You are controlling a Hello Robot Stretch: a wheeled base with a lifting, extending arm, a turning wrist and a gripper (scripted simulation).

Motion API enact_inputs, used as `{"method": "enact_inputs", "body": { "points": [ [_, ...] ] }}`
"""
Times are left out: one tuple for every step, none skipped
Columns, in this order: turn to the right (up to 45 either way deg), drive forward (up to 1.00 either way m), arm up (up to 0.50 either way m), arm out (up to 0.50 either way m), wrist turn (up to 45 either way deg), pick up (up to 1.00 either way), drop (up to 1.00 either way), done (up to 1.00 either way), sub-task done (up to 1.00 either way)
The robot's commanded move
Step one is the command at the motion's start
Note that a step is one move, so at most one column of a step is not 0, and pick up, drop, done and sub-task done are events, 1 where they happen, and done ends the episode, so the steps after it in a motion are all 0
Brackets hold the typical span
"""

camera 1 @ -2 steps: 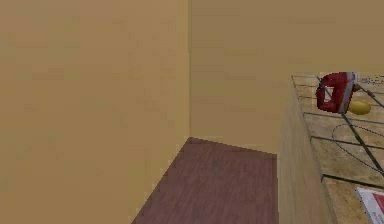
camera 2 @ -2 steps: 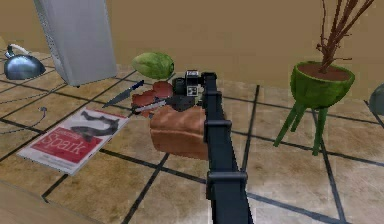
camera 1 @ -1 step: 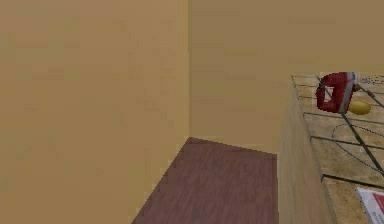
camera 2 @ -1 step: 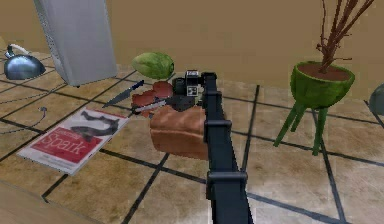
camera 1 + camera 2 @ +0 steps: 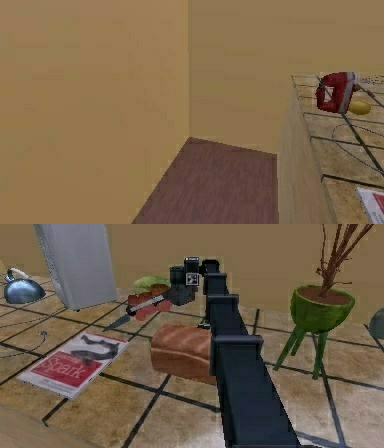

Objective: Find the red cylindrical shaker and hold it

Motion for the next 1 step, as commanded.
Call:
{"method": "enact_inputs", "body": {
  "points": [
    [0.0, 0.0, 0.0, 0.0, 0.0, 0.0, 0.0, 1.0, 0.0]
  ]
}}
